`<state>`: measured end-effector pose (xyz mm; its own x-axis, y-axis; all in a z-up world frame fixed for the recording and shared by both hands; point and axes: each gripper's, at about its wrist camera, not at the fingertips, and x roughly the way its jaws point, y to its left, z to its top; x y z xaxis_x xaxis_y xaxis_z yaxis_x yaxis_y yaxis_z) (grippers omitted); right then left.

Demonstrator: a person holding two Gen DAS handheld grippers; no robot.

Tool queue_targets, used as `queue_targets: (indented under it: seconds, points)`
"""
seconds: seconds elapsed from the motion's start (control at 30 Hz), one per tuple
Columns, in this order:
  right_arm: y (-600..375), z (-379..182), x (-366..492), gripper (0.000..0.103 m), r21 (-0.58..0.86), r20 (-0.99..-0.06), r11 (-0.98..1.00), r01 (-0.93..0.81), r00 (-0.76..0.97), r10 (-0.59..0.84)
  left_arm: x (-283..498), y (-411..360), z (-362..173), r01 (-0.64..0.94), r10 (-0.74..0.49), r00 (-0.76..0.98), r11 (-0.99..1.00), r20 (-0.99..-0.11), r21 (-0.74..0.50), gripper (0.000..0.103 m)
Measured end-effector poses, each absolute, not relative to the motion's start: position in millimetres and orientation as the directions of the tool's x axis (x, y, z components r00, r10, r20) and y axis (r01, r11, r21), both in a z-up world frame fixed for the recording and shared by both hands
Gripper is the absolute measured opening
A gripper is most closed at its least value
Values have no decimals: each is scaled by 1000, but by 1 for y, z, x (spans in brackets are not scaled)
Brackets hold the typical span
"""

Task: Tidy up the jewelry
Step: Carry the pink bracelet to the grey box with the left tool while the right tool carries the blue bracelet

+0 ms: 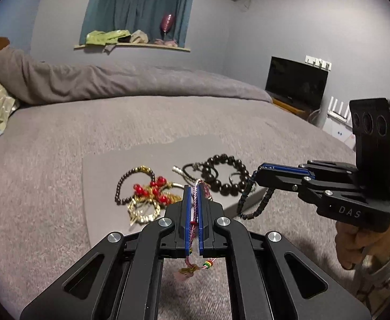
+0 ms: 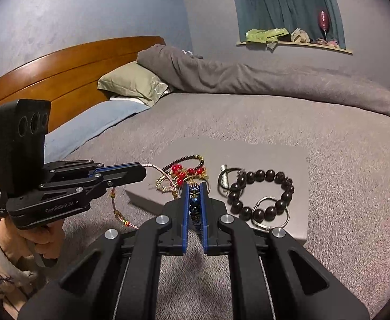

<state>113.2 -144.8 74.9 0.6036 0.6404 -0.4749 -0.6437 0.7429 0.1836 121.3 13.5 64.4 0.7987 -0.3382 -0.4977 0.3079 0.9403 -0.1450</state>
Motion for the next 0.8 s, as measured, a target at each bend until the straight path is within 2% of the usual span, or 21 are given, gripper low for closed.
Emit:
queue_targets:
  seconds: [0.8]
  points:
    - [-134, 72, 169, 7, 253, -451, 761, -597, 623, 639, 176, 22, 72, 245, -314, 837, 947, -449, -207, 5]
